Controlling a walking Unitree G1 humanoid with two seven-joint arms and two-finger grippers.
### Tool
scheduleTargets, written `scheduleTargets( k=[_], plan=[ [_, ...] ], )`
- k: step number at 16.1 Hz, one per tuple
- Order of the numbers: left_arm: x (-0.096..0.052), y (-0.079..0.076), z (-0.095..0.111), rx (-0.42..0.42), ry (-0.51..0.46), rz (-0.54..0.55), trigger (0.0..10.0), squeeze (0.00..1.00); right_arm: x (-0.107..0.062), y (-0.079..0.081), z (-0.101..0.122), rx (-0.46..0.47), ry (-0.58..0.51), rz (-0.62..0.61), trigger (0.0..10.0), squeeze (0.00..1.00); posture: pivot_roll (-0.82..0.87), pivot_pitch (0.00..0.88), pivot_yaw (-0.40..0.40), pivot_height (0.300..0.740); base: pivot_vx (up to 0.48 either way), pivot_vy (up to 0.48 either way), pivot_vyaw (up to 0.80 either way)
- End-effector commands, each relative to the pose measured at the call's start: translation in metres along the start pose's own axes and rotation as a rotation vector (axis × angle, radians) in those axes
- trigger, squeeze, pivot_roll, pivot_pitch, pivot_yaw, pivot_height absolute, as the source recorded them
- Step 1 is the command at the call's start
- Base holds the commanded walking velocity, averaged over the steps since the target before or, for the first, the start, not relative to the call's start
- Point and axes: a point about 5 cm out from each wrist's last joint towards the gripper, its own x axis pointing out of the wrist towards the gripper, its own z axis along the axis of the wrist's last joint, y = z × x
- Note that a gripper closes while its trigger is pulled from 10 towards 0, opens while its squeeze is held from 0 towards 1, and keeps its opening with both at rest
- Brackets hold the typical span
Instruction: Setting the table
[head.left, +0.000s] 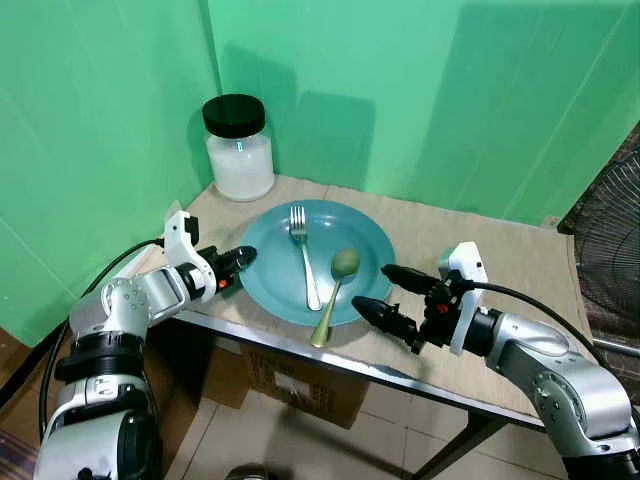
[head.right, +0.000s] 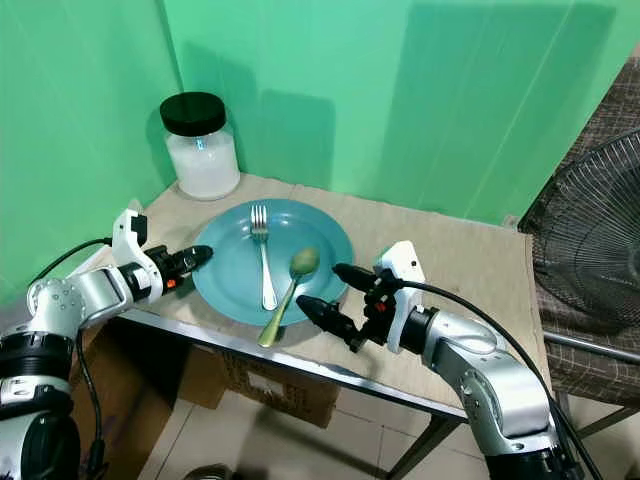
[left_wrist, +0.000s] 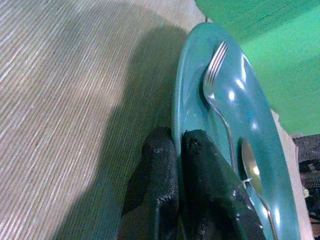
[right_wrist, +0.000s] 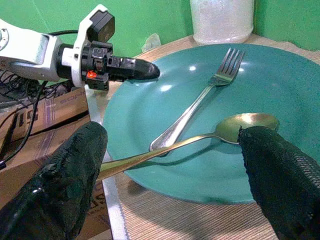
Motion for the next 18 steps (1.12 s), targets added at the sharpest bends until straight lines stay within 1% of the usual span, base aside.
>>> scheduleTargets(
  k=[1,3,6,7,8,9,10,11,13,14,15,17,18],
  plan=[
    [-0.001,0.006,0.003,0.030,-0.002,0.080,0.0,0.00,0.000,0.001,0.005,-0.014,-0.008,0.012,10.0,0.00,0.07,0.000,0.014,0.740,0.000,0.000,0.00],
    [0.000,0.002,0.014,0.048,-0.048,0.101,0.0,0.00,0.000,0.001,0.005,-0.019,-0.006,0.012,10.0,0.00,0.07,0.000,0.014,0.740,0.000,0.000,0.00],
    [0.000,-0.008,0.032,0.103,-0.134,0.109,0.0,0.00,0.000,0.000,0.007,-0.022,-0.012,0.007,10.0,0.00,0.07,0.000,0.015,0.740,0.000,0.000,0.00],
    [0.000,-0.013,0.036,0.116,-0.152,0.104,0.0,0.00,0.000,0.000,0.007,-0.023,-0.012,0.007,10.0,0.00,0.07,0.000,0.015,0.740,0.000,0.000,0.00],
    [0.001,-0.022,0.042,0.143,-0.178,0.090,0.0,0.00,0.000,0.000,0.006,-0.031,-0.005,0.006,10.0,0.00,0.07,0.000,0.013,0.740,0.000,0.000,0.00],
    [0.002,-0.036,0.047,0.189,-0.191,0.055,0.0,0.00,0.001,0.002,0.005,-0.040,0.006,0.010,10.0,0.00,0.08,0.000,0.012,0.740,0.000,0.000,0.00],
    [0.002,-0.043,0.049,0.222,-0.192,0.042,0.0,0.00,0.001,0.002,0.005,-0.043,0.009,0.011,10.0,0.00,0.08,0.000,0.012,0.740,0.000,0.000,0.00],
    [0.002,-0.048,0.050,0.281,-0.186,0.040,0.0,0.00,0.002,0.003,0.004,-0.053,0.016,0.011,10.0,0.00,0.08,0.000,0.013,0.740,0.000,0.000,0.00],
    [0.002,-0.056,0.052,0.402,-0.169,0.070,0.0,0.00,0.003,0.003,0.000,-0.089,0.054,0.000,10.0,0.00,0.08,0.000,0.018,0.740,0.000,0.000,0.00],
    [0.001,-0.057,0.053,0.432,-0.172,0.081,0.0,0.00,0.003,0.003,-0.001,-0.091,0.056,-0.001,10.0,0.00,0.08,0.000,0.019,0.740,0.000,0.000,0.00],
    [0.000,-0.059,0.054,0.486,-0.176,0.095,0.0,0.00,0.003,0.002,-0.001,-0.093,0.057,-0.003,10.0,0.00,0.08,0.000,0.020,0.740,0.000,0.000,0.00],
    [-0.005,-0.068,0.060,0.582,-0.195,0.097,0.0,0.00,0.002,0.002,0.001,-0.096,0.049,-0.010,10.0,0.00,0.08,0.000,0.022,0.740,0.000,0.000,0.00],
    [-0.007,-0.071,0.063,0.614,-0.202,0.096,0.0,0.00,0.001,0.001,0.002,-0.097,0.046,-0.010,10.0,0.00,0.08,0.000,0.021,0.740,0.000,0.000,0.00]
  ],
)
